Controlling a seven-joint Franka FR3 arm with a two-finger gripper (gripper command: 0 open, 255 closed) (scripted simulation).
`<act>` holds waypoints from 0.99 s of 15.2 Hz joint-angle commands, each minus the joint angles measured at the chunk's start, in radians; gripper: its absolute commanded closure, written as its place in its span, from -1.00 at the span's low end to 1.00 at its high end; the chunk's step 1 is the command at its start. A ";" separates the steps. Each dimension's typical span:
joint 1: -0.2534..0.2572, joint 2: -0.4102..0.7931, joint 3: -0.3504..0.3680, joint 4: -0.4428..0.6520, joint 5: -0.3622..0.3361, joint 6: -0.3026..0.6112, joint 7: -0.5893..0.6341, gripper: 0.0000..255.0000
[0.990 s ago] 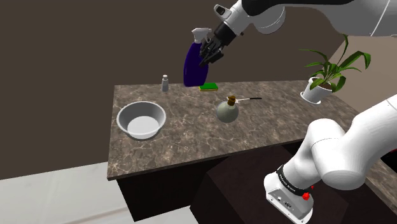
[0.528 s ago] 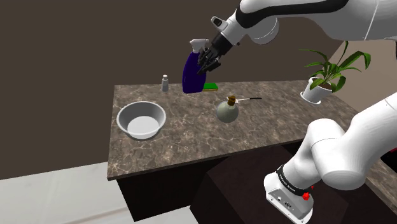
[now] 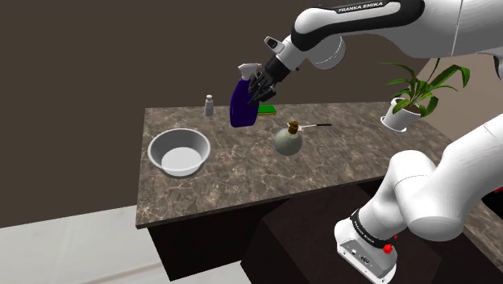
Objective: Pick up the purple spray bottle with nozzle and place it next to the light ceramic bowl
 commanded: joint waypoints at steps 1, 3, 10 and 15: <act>0.003 0.014 -0.005 -0.012 0.019 0.019 -0.023 1.00; 0.007 0.026 -0.009 -0.026 0.038 0.038 -0.046 1.00; 0.022 0.079 -0.021 -0.064 0.116 0.100 -0.132 1.00; 0.031 0.125 -0.027 -0.083 0.185 0.138 -0.202 1.00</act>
